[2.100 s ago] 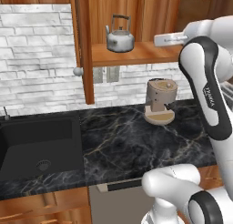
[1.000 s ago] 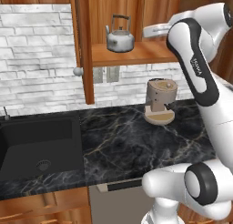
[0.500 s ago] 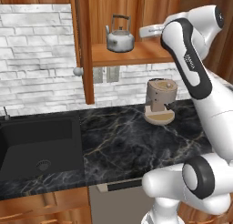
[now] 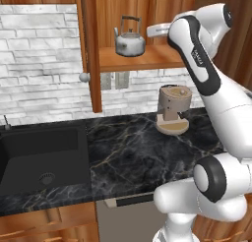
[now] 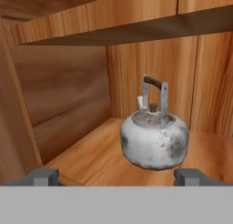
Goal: Open the cabinet, pick the kettle from the cabinet, and place it in the sink.
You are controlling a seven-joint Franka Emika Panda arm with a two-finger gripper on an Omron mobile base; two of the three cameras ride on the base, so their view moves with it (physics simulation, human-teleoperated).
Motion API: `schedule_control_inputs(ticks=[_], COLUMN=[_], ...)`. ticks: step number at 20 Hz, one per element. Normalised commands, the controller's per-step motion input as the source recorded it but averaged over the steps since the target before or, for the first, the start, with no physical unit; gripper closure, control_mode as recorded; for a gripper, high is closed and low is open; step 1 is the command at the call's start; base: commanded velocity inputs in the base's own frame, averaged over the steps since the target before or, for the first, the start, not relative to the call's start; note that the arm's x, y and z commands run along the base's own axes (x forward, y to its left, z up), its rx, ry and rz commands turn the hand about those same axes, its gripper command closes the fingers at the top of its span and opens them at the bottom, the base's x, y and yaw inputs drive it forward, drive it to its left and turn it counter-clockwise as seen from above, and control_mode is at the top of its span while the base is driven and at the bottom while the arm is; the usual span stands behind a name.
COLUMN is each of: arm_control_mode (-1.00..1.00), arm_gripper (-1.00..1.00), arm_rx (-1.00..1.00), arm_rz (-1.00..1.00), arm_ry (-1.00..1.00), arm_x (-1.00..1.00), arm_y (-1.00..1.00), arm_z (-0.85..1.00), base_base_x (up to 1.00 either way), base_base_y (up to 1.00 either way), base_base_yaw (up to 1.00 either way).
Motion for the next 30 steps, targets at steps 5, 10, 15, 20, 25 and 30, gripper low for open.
schedule_control_inputs(ticks=[5,10,15,20,25,30], arm_control_mode=[-1.00,-1.00,-1.00,-1.00,-1.00,-1.00], arm_gripper=[-1.00,-1.00,-1.00,-1.00,-1.00,-1.00], arm_rx=[0.00,0.00,0.00,0.00,0.00,0.01], arm_rz=[0.00,0.00,0.00,0.00,0.00,0.00], arm_ry=[0.00,0.00,0.00,0.00,0.00,0.00], arm_x=[0.31,0.28,0.30,0.25,0.18,0.18], arm_y=[0.02,0.09,0.08,0.04,0.00,0.00], arm_z=[-0.01,-0.03,0.00,-0.01,-0.03,-0.07], base_base_x=[0.00,0.00,0.00,0.00,0.00,0.00], base_base_y=[0.00,0.00,0.00,0.00,0.00,0.00], base_base_yaw=[0.00,0.00,0.00,0.00,0.00,0.00])
